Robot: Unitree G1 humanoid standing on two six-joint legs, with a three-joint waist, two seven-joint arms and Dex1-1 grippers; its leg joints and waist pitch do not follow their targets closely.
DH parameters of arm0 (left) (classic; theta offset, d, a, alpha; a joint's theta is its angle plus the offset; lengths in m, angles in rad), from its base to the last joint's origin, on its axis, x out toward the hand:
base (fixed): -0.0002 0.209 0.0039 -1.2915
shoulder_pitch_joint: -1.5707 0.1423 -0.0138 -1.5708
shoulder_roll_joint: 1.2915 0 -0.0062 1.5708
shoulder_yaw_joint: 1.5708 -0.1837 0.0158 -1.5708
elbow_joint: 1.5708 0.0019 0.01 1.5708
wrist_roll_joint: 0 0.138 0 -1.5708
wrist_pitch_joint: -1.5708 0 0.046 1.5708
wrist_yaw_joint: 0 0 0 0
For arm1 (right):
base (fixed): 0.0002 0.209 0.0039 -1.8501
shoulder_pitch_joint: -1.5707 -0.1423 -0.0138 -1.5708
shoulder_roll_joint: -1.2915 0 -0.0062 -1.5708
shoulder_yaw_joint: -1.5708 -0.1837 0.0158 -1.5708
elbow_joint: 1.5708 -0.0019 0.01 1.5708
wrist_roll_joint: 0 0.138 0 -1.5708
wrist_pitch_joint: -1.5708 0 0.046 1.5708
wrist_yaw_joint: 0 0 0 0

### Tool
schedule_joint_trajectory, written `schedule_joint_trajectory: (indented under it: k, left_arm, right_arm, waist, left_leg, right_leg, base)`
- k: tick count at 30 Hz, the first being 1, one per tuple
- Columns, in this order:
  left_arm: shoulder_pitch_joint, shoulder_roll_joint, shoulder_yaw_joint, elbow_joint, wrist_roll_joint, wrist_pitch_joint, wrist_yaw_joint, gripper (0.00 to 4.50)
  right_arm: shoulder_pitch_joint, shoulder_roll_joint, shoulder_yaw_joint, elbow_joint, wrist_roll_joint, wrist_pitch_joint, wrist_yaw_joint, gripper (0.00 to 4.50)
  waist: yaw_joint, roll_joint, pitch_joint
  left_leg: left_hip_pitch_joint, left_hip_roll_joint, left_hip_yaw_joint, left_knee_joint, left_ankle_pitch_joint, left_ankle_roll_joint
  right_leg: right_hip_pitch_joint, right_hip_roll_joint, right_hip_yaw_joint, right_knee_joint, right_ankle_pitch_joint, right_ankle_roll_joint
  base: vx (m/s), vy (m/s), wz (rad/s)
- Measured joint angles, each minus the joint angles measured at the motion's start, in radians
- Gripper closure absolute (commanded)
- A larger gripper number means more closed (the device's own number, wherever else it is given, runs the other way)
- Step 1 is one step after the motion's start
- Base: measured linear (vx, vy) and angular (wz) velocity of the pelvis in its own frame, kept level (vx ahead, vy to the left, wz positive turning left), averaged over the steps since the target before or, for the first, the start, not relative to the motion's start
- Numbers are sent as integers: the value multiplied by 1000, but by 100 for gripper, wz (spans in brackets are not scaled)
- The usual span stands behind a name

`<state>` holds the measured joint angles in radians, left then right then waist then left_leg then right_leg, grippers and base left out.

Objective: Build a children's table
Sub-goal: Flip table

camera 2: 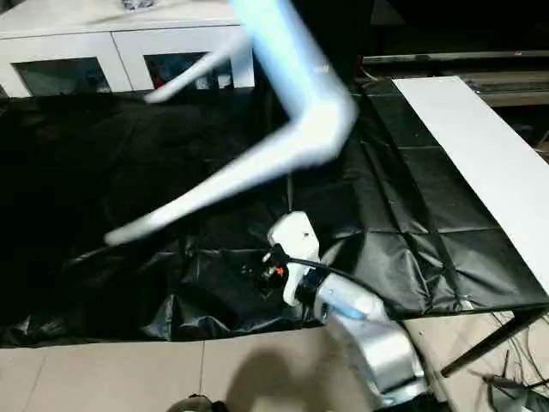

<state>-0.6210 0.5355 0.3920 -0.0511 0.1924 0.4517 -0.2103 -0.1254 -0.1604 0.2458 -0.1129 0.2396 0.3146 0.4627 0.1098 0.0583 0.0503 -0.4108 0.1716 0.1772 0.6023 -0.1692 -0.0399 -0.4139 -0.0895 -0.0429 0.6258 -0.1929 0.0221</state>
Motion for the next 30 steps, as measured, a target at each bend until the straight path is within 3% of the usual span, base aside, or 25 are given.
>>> schedule_joint_trajectory:
  k: [2, 7, 10, 15, 21, 26, 30]
  left_arm:
    - [0, -34, 26, -23, -22, 44, 1, 256]
    - [33, -63, 45, -95, -42, 126, 4, 257]
    - [63, -80, 64, -135, -61, 158, 19, 257]
    - [80, -99, 88, -143, -86, 182, 29, 257]
    - [97, -104, 101, -155, -91, 198, 29, 258]
    - [119, -105, 103, -163, -110, 201, 37, 260]
    - [127, -106, 106, -164, -116, 200, 40, 263]
  right_arm:
    - [-33, 64, -86, 53, 27, -1, -81, 70]
    - [-117, 121, -174, 140, 89, -40, -117, 37]
    - [-197, 140, -182, 202, 121, -62, -64, 4]
    - [-304, 146, -177, 294, 152, -72, 51, 1]
    - [-463, 160, -192, 534, 84, -145, -34, 0]
    - [-572, 184, -239, 717, 75, -200, -57, 0]
    - [-623, 208, -282, 812, 112, -238, -25, 41]
  waist:
    - [-3, -9, 2]
    - [-9, -14, 1]
    - [-15, -15, 1]
    - [-16, -24, 2]
    - [-20, -40, 1]
    - [-21, -42, 2]
    - [-22, -43, 2]
  left_leg:
    - [-5, 1, -1, 2, 1, -1]
    - [-10, 0, -1, 4, 2, 2]
    - [-9, 1, -2, 4, 3, 2]
    - [-10, 1, -2, 5, 5, 3]
    - [-10, 1, -2, 7, 6, 2]
    - [-10, 2, -2, 7, 7, 2]
    - [-10, 2, -2, 7, 7, 2]
  right_leg:
    - [-3, 1, -1, 0, 0, -1]
    - [-5, -1, -2, -1, 1, -1]
    - [-5, 0, -3, 1, 1, -1]
    - [-4, 0, -4, 2, 1, -2]
    - [-3, 0, -4, 2, 4, -6]
    - [-3, 0, -4, 2, 5, -8]
    - [-4, 0, -4, 3, 5, -8]
  base:
    - [0, 0, 0]
    - [0, 0, 0]
    - [0, 0, 0]
    - [0, 0, 0]
    - [0, 0, 0]
    - [0, 0, 0]
    - [0, 0, 0]
